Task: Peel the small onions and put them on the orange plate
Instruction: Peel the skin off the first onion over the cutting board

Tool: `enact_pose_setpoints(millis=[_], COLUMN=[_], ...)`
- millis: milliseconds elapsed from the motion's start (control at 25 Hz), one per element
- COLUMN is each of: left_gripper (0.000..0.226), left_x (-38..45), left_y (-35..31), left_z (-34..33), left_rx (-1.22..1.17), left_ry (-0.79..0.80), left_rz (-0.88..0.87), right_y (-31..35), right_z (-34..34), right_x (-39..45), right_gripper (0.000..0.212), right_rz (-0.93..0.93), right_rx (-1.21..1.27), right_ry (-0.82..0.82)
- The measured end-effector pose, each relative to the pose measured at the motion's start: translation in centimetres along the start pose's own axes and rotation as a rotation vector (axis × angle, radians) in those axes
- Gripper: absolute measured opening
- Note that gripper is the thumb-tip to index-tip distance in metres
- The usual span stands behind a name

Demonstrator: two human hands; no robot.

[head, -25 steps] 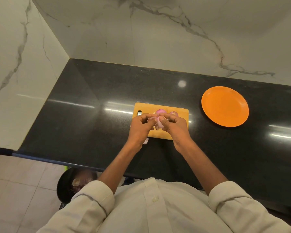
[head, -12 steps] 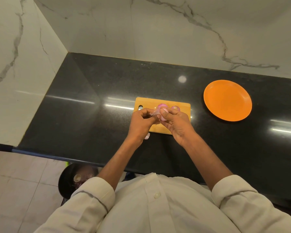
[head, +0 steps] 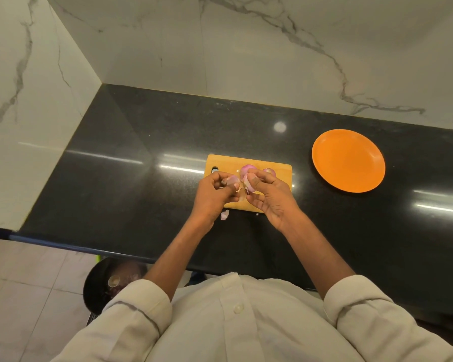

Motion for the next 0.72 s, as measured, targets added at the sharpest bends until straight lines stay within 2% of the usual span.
enact_pose_setpoints(millis=[160, 320, 520, 720], left_gripper=[0.008, 0.03, 0.024, 0.02], left_x=[0.9, 1.0, 1.1, 1.3], left_y=[0.5, -0.1, -1.2, -1.5], left_z=[0.3, -0.7, -1.0, -0.6], left_rx=[0.277, 0.527, 0.429, 0.322], left_ry=[-0.133, -0.071, 0.035, 0.036], left_rz=[0.008, -0.028, -0.157, -0.208], right_y=[0.2, 0.2, 0.8, 1.6], right_z=[0.7, 1.0, 1.0, 0.6], right_x=[0.3, 0.4, 0.5, 0.3], right_gripper=[0.033, 0.045, 0.04, 0.037], right_rz=[0.087, 0.233, 0.275, 0.302], right_rx=[-0.161, -0.437, -0.487, -0.518], right_ry=[0.011, 0.033, 0.013, 0.06])
Point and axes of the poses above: each hand's wrist, its own x-axis towards the middle knuckle, its own z-axis out of the back of the hand, y = z × x, the point moved 5 cm from there along x, towards the middle knuckle, and after that the axes turned 15 degrees about x, right-handed, at the moved point
